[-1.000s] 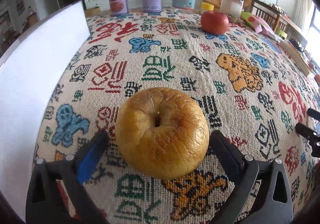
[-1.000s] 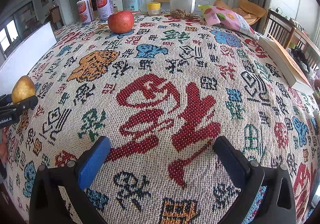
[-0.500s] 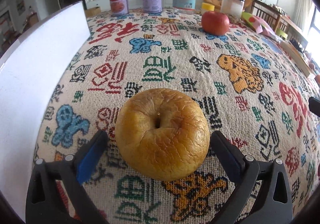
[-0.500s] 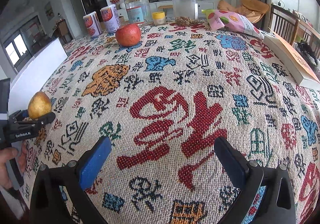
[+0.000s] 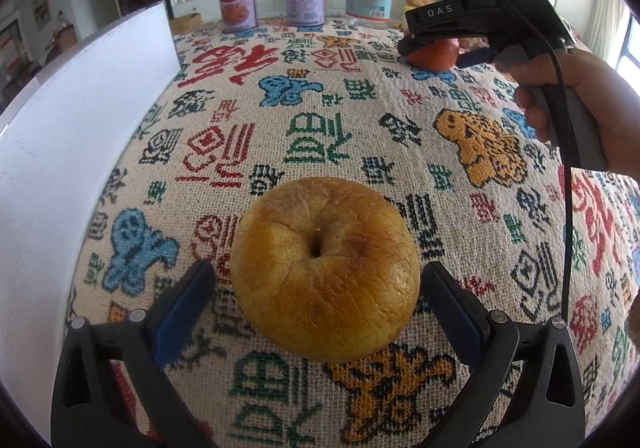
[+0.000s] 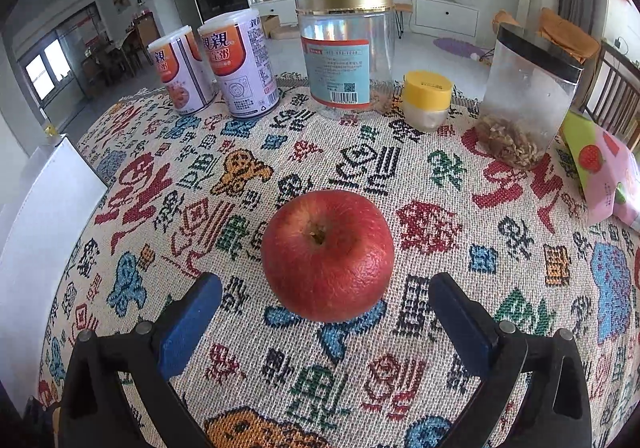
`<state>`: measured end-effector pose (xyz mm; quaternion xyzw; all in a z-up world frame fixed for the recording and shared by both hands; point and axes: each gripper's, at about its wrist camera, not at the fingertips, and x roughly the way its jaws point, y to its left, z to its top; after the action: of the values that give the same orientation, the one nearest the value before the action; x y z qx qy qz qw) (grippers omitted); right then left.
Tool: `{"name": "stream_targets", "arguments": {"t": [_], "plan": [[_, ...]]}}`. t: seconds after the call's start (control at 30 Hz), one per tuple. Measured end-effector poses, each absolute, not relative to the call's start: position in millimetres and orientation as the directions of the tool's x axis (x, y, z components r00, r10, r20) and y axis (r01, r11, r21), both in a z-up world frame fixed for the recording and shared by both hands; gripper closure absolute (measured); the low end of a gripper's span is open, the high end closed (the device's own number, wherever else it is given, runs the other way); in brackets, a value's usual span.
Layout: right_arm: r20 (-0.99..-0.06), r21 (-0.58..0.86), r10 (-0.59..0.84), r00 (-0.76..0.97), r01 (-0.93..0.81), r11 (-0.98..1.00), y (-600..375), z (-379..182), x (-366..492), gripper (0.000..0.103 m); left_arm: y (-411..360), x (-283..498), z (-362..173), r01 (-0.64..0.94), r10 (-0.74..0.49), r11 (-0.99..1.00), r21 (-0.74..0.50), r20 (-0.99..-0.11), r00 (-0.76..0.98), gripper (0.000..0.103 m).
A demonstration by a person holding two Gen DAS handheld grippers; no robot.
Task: Organize fruits
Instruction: 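Hold the yellow pear with the left gripper while the right grasps the red apple, then lift the pear with the left gripper while the right lifts the apple toward the box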
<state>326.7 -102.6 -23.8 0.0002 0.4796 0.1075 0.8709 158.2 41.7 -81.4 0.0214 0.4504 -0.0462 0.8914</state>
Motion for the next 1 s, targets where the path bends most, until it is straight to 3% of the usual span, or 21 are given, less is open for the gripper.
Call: {"name": "stream_targets", "arguments": {"t": [0.03, 0.07, 0.3, 0.6, 0.73, 1.0], "plan": [[-0.850, 0.128, 0.199, 0.487, -0.176, 0.976, -103.1, -31.0, 334.4, 0.024, 41.7, 158.2, -81.3, 0.101, -0.063, 0.995, -0.003, -0.805, 0.590, 0.001], [-0.857, 0.141, 0.202, 0.475, -0.161, 0.977, -104.4, -35.5, 338.0, 0.037, 41.6, 158.3, -81.5, 0.102, -0.063, 0.995, -0.003, -0.805, 0.590, 0.001], [-0.817, 0.174, 0.225, 0.531, -0.146, 0.974, -128.7, -24.1, 295.9, 0.038, 41.5, 158.4, -81.5, 0.102, -0.063, 0.995, -0.003, -0.805, 0.590, 0.001], [-0.817, 0.155, 0.271, 0.509, -0.259, 0.953, -161.7, -3.1, 153.9, 0.043, 41.2, 159.2, -81.9, 0.102, -0.061, 0.995, -0.001, -0.805, 0.591, 0.000], [-0.825, 0.079, 0.225, 0.518, -0.290, 0.954, -155.2, -13.2, 108.5, 0.043, 41.2, 159.0, -81.8, 0.101, -0.061, 0.995, -0.001, -0.804, 0.591, 0.000], [-0.800, 0.100, 0.210, 0.562, -0.221, 0.970, -162.6, -35.8, 82.4, 0.042, 41.4, 159.2, -81.9, 0.102, -0.062, 0.995, -0.002, -0.804, 0.591, 0.000]]}}
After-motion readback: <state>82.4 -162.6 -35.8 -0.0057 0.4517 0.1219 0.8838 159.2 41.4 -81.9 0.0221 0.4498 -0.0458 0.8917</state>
